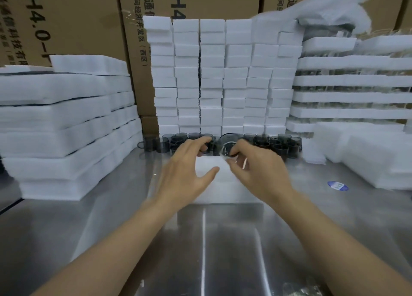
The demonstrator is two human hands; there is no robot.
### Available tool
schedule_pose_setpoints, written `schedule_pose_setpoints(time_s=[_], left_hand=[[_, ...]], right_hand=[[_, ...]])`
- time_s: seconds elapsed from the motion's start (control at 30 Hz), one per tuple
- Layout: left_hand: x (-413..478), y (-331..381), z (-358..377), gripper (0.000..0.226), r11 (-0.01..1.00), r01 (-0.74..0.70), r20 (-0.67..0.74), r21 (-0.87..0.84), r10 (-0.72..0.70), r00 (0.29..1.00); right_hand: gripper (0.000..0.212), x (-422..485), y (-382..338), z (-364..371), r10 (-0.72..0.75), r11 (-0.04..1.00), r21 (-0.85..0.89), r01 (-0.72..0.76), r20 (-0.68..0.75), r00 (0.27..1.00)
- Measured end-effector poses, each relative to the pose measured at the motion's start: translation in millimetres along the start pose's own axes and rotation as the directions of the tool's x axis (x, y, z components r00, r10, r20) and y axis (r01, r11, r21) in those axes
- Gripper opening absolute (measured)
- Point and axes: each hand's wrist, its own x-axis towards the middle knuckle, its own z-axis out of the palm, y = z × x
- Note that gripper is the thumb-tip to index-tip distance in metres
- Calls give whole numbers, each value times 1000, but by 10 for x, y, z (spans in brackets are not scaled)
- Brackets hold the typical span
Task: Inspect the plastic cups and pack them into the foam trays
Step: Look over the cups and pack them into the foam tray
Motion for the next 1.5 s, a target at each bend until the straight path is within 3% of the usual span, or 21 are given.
schedule_pose_setpoints(time_s=[0.17,0.37,0.57,0.8,0.9,1.0,1.2,1.27,1.4,1.5], left_hand=[[-35,56,-12,72,1000,6,-10,-2,-6,1000],[-1,5,-53,67,1000,5,-8,13,-5,1000],[2,-16,-46,66,979,-142,-4,144,144,990],[5,37,-63,68,985,-158,-22,75,160,987],[12,78,-97,75,990,-120,-8,-69,120,993],[29,102,-99,79,984,-94,28,-153,99,995],[18,116,-92,68,992,-37,66,-118,45,997],[4,122,-76,66,996,31,95,-84,-23,995],[27,108,-46,76,970,201,142,-134,-182,973],[53,28,-29,64,950,274,164,-149,-250,954]], right_hand=[[16,-9,-215,66,-88,992,102,73,155,984],[60,53,-12,-146,-78,984,173,44,196,977],[59,44,92,-96,-68,993,107,41,257,964],[52,56,68,-128,-42,993,116,22,176,983],[37,71,43,-149,54,958,274,-82,108,993],[32,88,12,-161,134,857,475,-202,173,976],[61,68,33,-109,232,811,444,-381,355,906],[60,60,15,-92,237,835,408,-369,337,911],[42,58,-23,-172,163,785,514,-346,368,915],[35,57,8,-190,85,814,491,-310,428,900]])
